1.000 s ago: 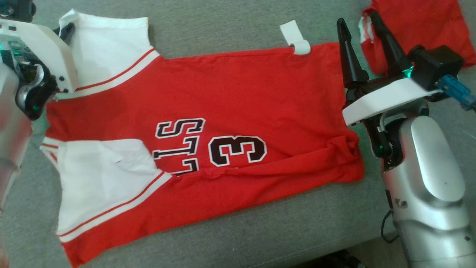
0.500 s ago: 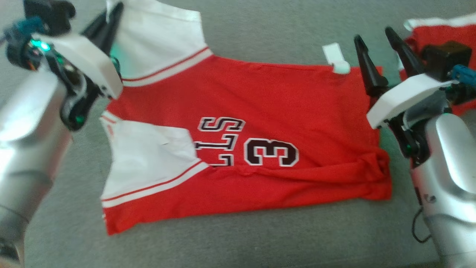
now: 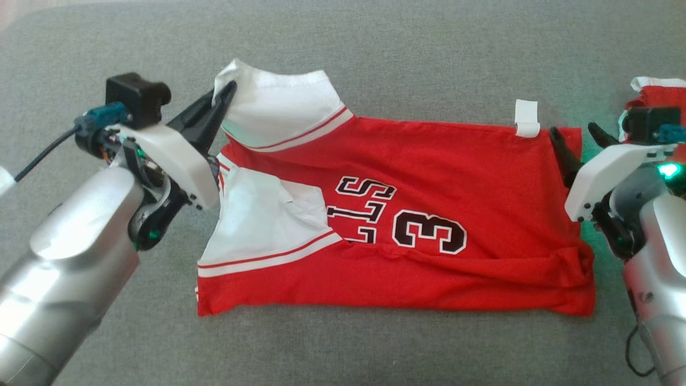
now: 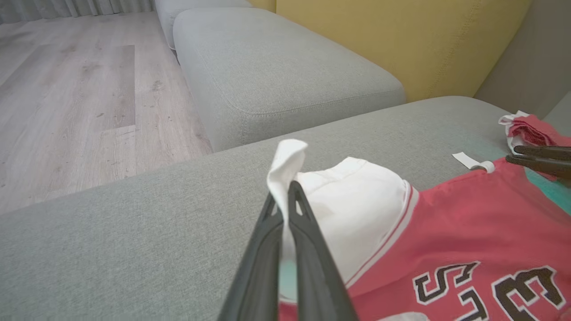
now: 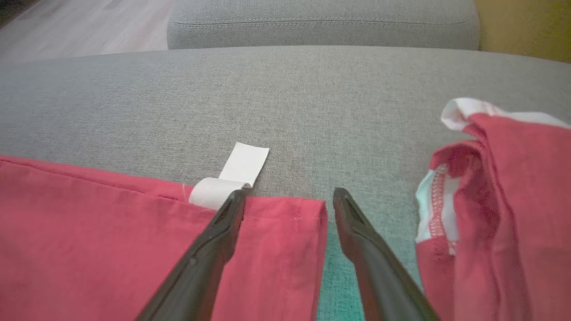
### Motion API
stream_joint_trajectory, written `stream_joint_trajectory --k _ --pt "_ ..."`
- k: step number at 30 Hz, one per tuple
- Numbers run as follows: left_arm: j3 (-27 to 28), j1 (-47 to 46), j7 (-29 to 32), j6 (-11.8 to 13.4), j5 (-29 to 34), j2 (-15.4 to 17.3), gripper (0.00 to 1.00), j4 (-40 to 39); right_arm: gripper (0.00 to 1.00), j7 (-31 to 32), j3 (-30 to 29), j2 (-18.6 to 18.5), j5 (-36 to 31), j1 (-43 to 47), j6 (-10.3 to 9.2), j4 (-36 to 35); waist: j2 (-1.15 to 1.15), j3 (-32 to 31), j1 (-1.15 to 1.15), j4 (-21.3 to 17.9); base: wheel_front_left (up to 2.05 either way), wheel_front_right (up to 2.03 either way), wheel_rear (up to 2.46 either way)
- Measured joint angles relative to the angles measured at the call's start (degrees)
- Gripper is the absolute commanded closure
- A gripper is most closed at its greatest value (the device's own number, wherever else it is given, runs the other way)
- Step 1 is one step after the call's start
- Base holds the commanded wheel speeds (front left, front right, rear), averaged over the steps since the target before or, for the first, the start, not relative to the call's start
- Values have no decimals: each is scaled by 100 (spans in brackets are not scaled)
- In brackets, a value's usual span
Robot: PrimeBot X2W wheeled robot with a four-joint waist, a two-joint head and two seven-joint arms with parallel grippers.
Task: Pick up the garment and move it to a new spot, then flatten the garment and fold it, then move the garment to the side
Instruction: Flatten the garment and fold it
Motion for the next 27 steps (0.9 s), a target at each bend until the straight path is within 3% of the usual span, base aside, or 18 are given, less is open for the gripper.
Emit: stream_joint_trajectory --k 21,22,23,27 --pt "-15 76 164 198 -49 162 100 -500 0 -104 124 36 5 -721 0 1012 0 360 1 21 0 0 0" --pt "-15 71 165 198 -49 162 100 -502 26 -64 166 32 27 -777 0 1046 0 374 1 24 0 0 0" --pt "-15 59 179 198 -49 162 100 -499 100 -15 210 30 64 -833 0 1081 0 387 1 25 0 0 0" --pt "-3 -51 179 249 -51 157 100 -412 100 67 415 16 232 -968 0 1095 0 404 1 -9 0 0 0"
